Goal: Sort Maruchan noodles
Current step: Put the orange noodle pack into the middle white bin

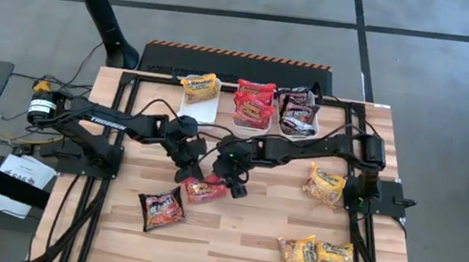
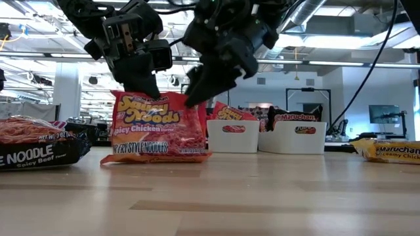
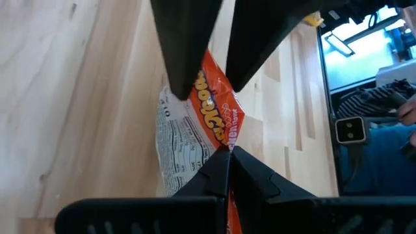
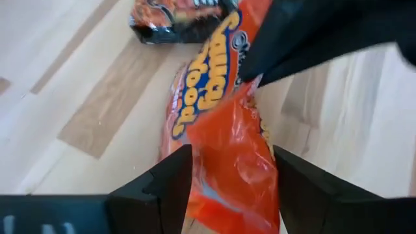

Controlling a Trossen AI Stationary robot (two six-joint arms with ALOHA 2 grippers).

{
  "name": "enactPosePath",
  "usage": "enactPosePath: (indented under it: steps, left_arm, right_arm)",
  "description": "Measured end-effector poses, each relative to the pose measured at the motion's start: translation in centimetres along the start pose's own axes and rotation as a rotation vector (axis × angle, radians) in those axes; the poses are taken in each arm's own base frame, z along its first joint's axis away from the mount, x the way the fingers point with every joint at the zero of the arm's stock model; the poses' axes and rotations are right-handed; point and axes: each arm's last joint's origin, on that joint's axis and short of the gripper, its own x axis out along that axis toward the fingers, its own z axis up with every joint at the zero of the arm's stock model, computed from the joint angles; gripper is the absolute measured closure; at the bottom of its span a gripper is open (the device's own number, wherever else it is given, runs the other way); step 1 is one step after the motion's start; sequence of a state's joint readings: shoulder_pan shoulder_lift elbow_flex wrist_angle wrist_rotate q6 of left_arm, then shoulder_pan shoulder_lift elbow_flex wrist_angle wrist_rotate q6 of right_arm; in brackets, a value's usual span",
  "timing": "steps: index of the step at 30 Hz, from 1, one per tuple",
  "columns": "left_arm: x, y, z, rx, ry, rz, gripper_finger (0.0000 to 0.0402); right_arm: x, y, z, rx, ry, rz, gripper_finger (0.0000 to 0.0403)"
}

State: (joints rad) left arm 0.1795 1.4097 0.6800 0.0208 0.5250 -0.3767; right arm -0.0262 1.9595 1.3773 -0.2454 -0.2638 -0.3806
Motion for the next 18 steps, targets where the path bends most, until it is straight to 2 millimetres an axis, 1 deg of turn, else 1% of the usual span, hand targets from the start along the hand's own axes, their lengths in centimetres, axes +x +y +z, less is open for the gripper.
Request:
enactPosePath:
  steps: [3,6,8,14,15,18]
  left_arm:
    - [0.0,0.0,0.0,0.000,-0.006,0.008,0.0401]
    - [0.0,0.0,0.1,0.004,-0.016,0.009,0.0401]
    - [0.0,0.0,0.2,0.007,-0.027,0.008,0.0401]
    - [0.0,-0.1,0.5,-0.013,-0.056,0.017,0.0401]
    - [0.0,-0.1,0.5,-0.018,-0.059,0.019,0.0402]
    - [0.0,-0.1,0.6,-0.051,-0.065,0.015,0.0401]
  right_arm:
    - [0.4,0.1,-0.6,0.074,0.042,0.015,0.0198]
    - [0.4,0.1,-0.7,0.117,0.054,0.018,0.0232]
    - [0.4,0.2,-0.7,0.134,0.057,0.020,0.0264]
    - [0.3,0.7,-0.5,0.181,0.065,0.031,0.0380]
    - [0.3,0.8,-0.6,0.182,0.070,0.034,0.0389]
    - [0.3,1.0,-0.6,0.198,0.083,0.036,0.0391]
